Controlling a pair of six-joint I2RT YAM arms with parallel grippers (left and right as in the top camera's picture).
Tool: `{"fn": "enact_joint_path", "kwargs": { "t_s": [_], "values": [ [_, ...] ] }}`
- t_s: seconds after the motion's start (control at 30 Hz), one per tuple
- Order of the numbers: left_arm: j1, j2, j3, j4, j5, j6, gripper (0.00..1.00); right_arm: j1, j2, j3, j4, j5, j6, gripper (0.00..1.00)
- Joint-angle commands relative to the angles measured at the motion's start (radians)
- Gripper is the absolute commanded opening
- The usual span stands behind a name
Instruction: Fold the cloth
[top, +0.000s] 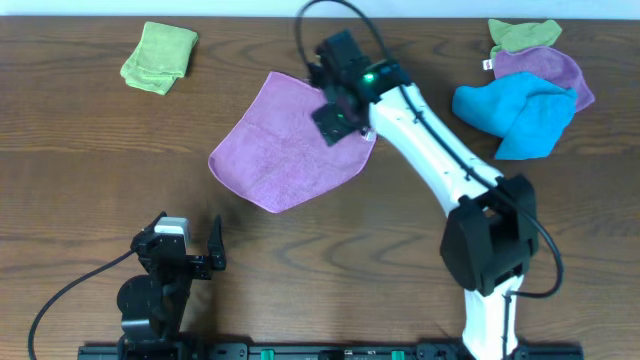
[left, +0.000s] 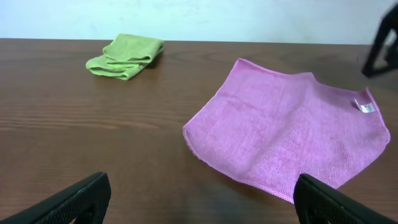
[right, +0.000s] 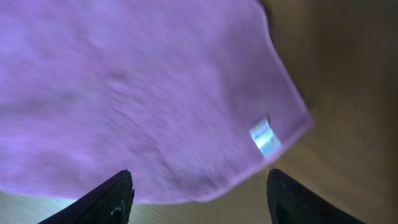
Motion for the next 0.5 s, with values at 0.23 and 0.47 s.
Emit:
{"fn": "enact_joint_path", "kwargs": {
  "t_s": [0.23, 0.47],
  "values": [
    [0.007, -0.006, -0.023, -0.007, -0.003, -0.006, 0.95, -0.08, -0.005, -0.198, 0.055, -0.089, 0.155, 0.64],
    [0.007, -0.006, -0.023, -0.007, -0.003, -0.006, 0.95, -0.079, -0.005, -0.227, 0.014, -0.192, 0.174, 0.64]
  ]
}}
